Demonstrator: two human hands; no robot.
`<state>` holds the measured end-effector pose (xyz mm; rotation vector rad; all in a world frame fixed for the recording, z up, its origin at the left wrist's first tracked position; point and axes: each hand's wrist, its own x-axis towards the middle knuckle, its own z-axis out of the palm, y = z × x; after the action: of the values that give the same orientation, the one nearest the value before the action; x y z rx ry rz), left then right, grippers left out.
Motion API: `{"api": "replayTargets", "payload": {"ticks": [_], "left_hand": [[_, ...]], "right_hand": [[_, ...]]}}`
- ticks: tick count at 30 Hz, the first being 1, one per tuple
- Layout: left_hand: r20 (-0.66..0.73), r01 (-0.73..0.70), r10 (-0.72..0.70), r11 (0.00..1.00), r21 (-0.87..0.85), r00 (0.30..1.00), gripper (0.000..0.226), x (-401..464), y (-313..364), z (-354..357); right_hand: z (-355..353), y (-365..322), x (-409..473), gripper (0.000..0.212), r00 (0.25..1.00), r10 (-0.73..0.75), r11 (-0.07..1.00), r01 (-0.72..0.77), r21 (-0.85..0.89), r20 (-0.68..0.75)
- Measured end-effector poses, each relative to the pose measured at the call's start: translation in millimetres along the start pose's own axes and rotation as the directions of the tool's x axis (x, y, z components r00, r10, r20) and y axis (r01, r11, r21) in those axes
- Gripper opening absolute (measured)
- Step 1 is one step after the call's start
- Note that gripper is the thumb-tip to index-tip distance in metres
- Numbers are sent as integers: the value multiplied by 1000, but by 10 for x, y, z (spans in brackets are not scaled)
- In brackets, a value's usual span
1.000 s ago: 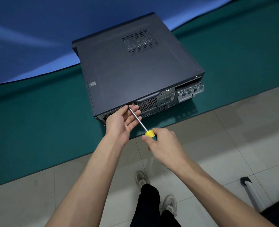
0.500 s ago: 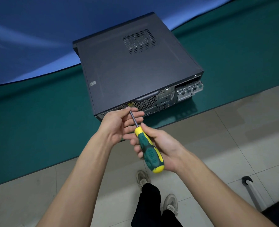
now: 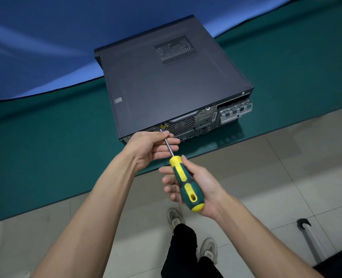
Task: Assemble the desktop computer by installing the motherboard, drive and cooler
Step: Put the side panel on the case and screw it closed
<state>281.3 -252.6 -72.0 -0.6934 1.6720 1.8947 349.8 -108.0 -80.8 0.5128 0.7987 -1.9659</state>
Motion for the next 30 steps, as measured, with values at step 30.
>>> {"api": "replayTargets", "payload": {"ticks": [30], "left_hand": [[-109, -42, 35, 997, -60, 993, 11, -92, -38, 135]], "right_hand": [[157, 129, -20, 29, 920, -197, 954, 100, -284, -338]]}}
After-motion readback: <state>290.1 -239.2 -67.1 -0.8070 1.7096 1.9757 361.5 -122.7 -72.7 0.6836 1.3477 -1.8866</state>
